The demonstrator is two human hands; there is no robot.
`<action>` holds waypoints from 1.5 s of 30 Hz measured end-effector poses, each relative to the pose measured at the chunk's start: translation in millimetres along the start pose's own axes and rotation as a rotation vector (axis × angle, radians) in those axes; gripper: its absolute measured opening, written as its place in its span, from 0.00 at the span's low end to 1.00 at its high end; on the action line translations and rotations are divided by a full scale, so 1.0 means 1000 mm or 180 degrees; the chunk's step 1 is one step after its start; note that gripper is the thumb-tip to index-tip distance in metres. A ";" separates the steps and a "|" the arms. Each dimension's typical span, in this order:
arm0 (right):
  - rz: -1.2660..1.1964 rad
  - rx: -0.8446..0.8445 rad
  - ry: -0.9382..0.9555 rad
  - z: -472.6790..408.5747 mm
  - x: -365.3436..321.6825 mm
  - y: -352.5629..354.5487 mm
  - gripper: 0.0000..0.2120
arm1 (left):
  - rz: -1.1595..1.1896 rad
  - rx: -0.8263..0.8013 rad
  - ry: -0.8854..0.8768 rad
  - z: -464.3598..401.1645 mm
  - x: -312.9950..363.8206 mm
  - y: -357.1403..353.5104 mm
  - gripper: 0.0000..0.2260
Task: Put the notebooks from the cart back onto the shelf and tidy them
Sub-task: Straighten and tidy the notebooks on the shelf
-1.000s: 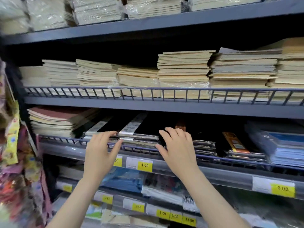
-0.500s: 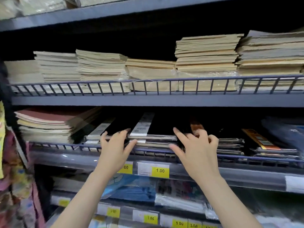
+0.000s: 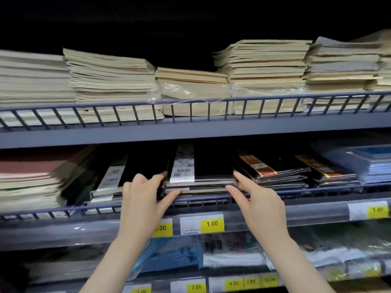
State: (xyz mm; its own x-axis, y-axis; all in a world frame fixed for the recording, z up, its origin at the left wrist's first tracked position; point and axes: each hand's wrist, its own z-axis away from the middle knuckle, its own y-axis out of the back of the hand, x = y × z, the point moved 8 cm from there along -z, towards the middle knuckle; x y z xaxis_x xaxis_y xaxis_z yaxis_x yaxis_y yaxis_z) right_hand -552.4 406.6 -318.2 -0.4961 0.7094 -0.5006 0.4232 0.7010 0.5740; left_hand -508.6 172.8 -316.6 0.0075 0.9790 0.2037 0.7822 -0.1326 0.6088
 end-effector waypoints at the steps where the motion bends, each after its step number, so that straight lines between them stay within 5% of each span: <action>1: -0.0376 -0.0028 -0.0174 0.002 0.005 -0.004 0.18 | 0.0082 0.0062 0.0104 0.003 0.001 0.002 0.20; 9: -0.1254 0.0479 -0.0629 0.007 0.012 -0.013 0.16 | 0.0662 0.0525 0.0835 0.015 0.001 0.007 0.20; 27: -0.0323 -0.0073 -0.0420 -0.003 0.000 -0.018 0.23 | 0.0469 0.1125 0.0050 0.016 0.010 0.004 0.15; 32: -0.0045 0.0115 -0.0051 0.016 -0.020 -0.006 0.32 | 0.0691 0.1236 -0.0194 0.024 -0.009 0.035 0.16; 35: 0.0414 0.0714 0.0614 0.026 -0.061 0.003 0.26 | 0.0215 0.0438 -0.0103 0.001 -0.050 0.038 0.22; 38: 0.0695 0.0611 0.1168 0.013 -0.093 -0.024 0.20 | -0.0266 -0.0823 -0.0090 -0.012 -0.067 0.009 0.30; 45: 0.0940 0.0097 0.1215 -0.004 -0.092 -0.060 0.18 | -0.0114 -0.0726 0.0015 -0.008 -0.078 0.019 0.18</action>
State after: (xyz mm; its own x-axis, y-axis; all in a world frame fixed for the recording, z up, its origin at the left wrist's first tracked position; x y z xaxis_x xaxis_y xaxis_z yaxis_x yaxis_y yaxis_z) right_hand -535.0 299.2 -303.6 -0.5917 0.8050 -0.0423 0.6071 0.4796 0.6336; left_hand -498.9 92.5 -315.0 -0.0211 0.9831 0.1819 0.6209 -0.1297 0.7731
